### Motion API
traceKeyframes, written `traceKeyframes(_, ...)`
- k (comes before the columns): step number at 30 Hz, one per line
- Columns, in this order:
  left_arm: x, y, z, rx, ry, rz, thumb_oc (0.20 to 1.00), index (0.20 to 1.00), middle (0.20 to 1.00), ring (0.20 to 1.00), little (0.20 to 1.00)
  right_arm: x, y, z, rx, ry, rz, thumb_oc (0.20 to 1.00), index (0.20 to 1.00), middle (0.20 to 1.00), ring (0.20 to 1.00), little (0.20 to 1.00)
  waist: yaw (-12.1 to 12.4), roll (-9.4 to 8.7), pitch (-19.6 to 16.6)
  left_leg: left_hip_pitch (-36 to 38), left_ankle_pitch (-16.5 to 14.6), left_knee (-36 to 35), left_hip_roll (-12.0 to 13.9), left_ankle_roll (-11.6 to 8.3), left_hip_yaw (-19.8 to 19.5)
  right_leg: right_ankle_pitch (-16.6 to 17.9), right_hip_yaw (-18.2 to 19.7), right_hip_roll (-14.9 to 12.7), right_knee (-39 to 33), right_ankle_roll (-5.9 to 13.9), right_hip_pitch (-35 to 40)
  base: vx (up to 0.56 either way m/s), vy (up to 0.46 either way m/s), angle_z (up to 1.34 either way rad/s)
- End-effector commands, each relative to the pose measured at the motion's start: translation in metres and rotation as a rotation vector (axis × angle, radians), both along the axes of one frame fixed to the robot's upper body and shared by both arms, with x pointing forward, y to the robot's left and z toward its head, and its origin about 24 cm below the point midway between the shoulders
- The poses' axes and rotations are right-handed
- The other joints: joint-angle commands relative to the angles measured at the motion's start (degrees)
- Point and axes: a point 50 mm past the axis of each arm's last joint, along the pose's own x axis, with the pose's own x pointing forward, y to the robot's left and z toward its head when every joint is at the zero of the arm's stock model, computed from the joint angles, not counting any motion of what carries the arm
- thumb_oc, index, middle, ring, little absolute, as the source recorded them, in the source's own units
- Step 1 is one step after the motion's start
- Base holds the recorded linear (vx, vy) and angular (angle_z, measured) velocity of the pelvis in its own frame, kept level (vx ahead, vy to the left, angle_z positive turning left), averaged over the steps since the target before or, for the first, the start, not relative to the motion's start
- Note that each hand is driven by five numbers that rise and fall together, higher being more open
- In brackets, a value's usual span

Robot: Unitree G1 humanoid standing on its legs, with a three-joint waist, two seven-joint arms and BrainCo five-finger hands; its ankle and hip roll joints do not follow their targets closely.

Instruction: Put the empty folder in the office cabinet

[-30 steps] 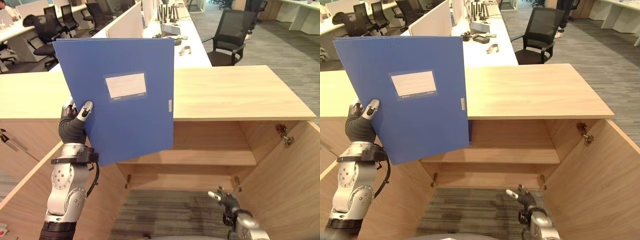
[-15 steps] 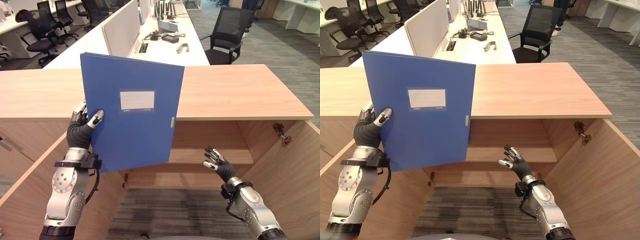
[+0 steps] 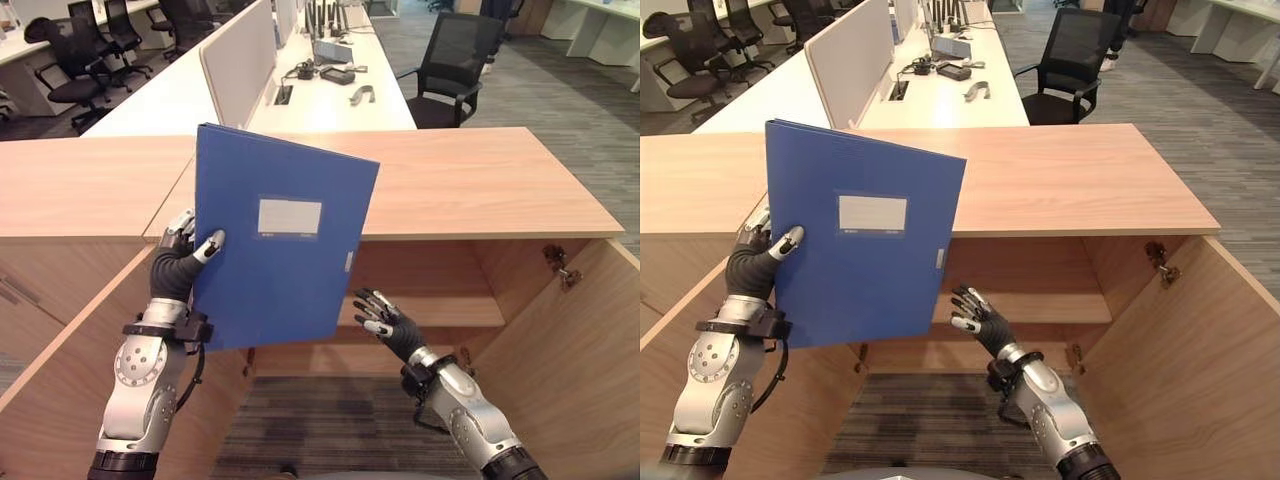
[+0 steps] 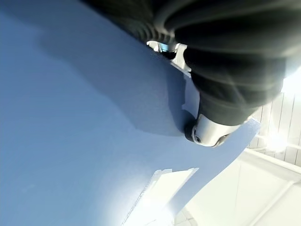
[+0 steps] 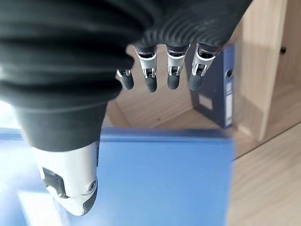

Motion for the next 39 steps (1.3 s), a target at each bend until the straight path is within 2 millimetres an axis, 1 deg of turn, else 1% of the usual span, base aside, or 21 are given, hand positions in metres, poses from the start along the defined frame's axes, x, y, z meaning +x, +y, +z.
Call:
traceKeyframes(1, 0.014, -0.001, 0.029, 0.075, -0.146, -0.013, 0.2, 0.2, 0.2, 0.2, 0.2, 0.015, 0.026, 0.048, 0.138, -0.19, 0.097, 1.0, 1.0, 1.0, 1.0, 1.0, -0.23, -0.37, 0.33, 1.86, -5.85, 0.19, 0.44, -0.02, -1.37, -5.05, 1.2, 1.07, 1.0, 0.13, 0.76, 0.0, 0.0, 0.0)
traceKeyframes(7, 0.016, -0.005, 0.025, 0.118, -0.121, -0.051, 0.2, 0.2, 0.2, 0.2, 0.2, 0.016, 0.033, 0.057, 0.161, -0.215, 0.138, 1.0, 1.0, 1.0, 1.0, 1.0, -0.2, -0.41, 0.28, 1.71, -5.79, 0.19, 0.35, 0.03, -1.26, -4.86, 1.26, 1.05, 0.94, 0.18, 0.57, 0.0, 0.0, 0.0)
traceKeyframes(19, 0.018, -0.013, 0.019, 0.16, -0.087, -0.118, 0.2, 0.2, 0.2, 0.2, 0.2, 0.014, 0.042, 0.061, 0.175, -0.221, 0.182, 1.0, 1.0, 1.0, 1.0, 1.0, -0.33, -0.5, 0.4, 1.57, -5.71, 0.19, 0.43, 0.04, -1.1, -4.67, 1.37, 0.96, 0.88, 0.19, 0.39, 0.0, 0.0, 0.0)
traceKeyframes(24, 0.021, -0.019, 0.012, 0.172, -0.055, -0.147, 0.2, 0.2, 0.2, 0.2, 0.2, 0.014, 0.045, 0.061, 0.172, -0.222, 0.203, 1.0, 1.0, 1.0, 1.0, 1.0, -0.41, -0.59, 0.42, 1.5, -5.68, 0.19, 0.39, 0.04, -1.04, -4.6, 1.45, 0.96, 0.9, 0.2, 0.3, 0.0, 0.0, 0.0)
traceKeyframes(28, 0.022, -0.023, 0.011, 0.166, -0.049, -0.164, 0.2, 0.2, 0.2, 0.2, 0.2, 0.014, 0.047, 0.062, 0.173, -0.224, 0.204, 1.0, 1.0, 1.0, 1.0, 1.0, -0.45, -0.63, 0.49, 1.43, -5.64, 0.19, 0.45, 0.06, -1.02, -4.58, 1.41, 0.96, 0.94, 0.2, 0.26, 0.0, 0.0, 0.0)
traceKeyframes(33, 0.023, -0.03, 0.01, 0.16, -0.048, -0.192, 0.2, 0.2, 0.2, 0.2, 0.2, 0.015, 0.049, 0.06, 0.182, -0.21, 0.202, 1.0, 1.0, 1.0, 1.0, 1.0, -0.55, -0.7, 0.62, 1.31, -5.61, 0.19, 0.39, 0.11, -1.04, -4.53, 1.47, 0.98, 0.99, 0.19, 0.09, 0.0, 0.0, 0.0)
traceKeyframes(36, 0.024, -0.034, 0.014, 0.156, -0.064, -0.21, 0.2, 0.2, 0.2, 0.2, 0.2, 0.014, 0.048, 0.056, 0.174, -0.194, 0.197, 1.0, 1.0, 1.0, 1.0, 1.0, -0.56, -0.78, 0.54, 1.26, -5.59, 0.19, 0.39, 0.11, -1.08, -4.55, 1.4, 1.02, 1.0, 0.21, 0.08, 0.0, 0.0, 0.0)
traceKeyframes(37, 0.024, -0.035, 0.016, 0.145, -0.071, -0.219, 0.2, 0.2, 0.2, 0.2, 0.2, 0.013, 0.046, 0.051, 0.157, -0.176, 0.191, 1.0, 1.0, 1.0, 1.0, 1.0, -0.62, -0.84, 0.49, 1.23, -5.58, 0.19, 0.37, 0.11, -1.12, -4.54, 1.38, 1.03, 0.99, 0.22, 0.08, 0.0, 0.0, 0.0)
traceKeyframes(38, 0.024, -0.035, 0.016, 0.145, -0.071, -0.219, 0.2, 0.2, 0.2, 0.2, 0.2, 0.013, 0.046, 0.051, 0.157, -0.176, 0.191, 1.0, 1.0, 1.0, 1.0, 1.0, -0.62, -0.84, 0.49, 1.23, -5.58, 0.19, 0.37, 0.11, -1.12, -4.54, 1.38, 1.03, 0.99, 0.22, 0.08, 0.0, 0.0, 0.0)
traceKeyframes(39, 0.023, -0.036, 0.018, 0.138, -0.08, -0.225, 0.2, 0.2, 0.2, 0.2, 0.2, 0.012, 0.043, 0.046, 0.139, -0.157, 0.18, 1.0, 1.0, 1.0, 1.0, 1.0, -0.68, -0.85, 0.5, 1.19, -5.59, 0.19, 0.37, 0.09, -1.15, -4.51, 1.35, 1.05, 0.98, 0.25, 0.02, 0.0, 0.0, 0.0)
